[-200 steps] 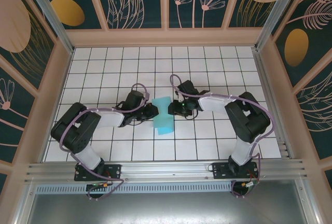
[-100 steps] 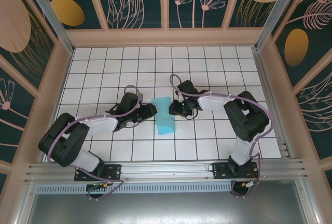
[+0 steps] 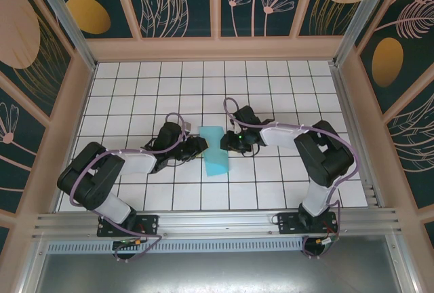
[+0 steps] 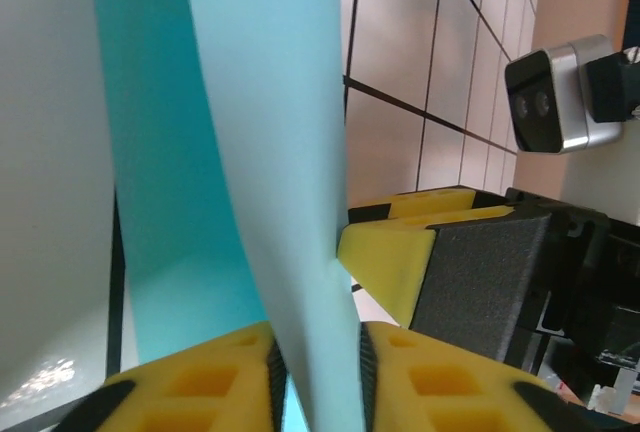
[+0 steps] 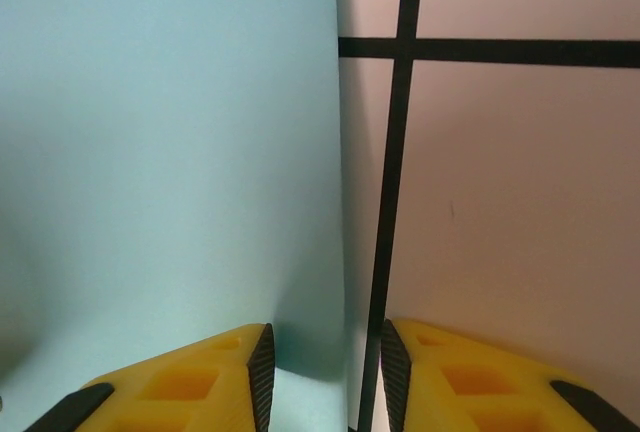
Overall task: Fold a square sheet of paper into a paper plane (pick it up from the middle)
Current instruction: Fold the square sheet of paper in half at the center of the table.
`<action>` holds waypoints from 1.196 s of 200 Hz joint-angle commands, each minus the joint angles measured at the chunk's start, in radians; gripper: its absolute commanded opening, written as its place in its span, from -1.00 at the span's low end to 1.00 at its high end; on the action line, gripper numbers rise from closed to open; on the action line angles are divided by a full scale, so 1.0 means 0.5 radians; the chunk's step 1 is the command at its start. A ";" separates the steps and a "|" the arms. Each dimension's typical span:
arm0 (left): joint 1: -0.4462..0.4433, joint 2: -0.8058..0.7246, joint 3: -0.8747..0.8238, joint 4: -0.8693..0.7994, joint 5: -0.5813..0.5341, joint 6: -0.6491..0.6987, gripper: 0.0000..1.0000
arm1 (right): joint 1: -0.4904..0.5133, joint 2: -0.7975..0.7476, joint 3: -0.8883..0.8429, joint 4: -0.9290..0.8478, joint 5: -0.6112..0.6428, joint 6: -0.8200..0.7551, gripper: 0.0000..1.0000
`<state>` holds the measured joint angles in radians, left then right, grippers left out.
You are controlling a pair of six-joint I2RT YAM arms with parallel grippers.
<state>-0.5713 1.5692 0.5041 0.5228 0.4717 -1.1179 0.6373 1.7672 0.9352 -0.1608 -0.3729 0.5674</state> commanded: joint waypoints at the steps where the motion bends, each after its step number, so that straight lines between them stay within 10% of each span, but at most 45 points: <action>1: 0.007 0.017 -0.029 0.147 0.068 -0.055 -0.56 | -0.025 -0.117 -0.048 0.040 -0.037 0.057 -0.24; 34: 0.008 0.012 -0.017 0.255 0.118 -0.097 -1.00 | -0.070 -0.299 -0.153 0.111 -0.004 0.158 -0.09; 154: -0.029 0.239 0.019 0.882 0.393 -0.352 -1.00 | -0.287 -0.591 -0.496 0.441 -0.230 0.296 0.12; 239: -0.032 0.098 0.130 0.494 0.301 -0.163 -1.00 | -0.290 -0.486 -0.463 0.236 -0.053 0.364 -0.31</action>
<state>-0.5819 1.6600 0.5472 0.8093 0.6277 -1.2343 0.4953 1.4937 0.6975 0.0093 -0.4458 0.7307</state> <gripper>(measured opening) 0.063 0.397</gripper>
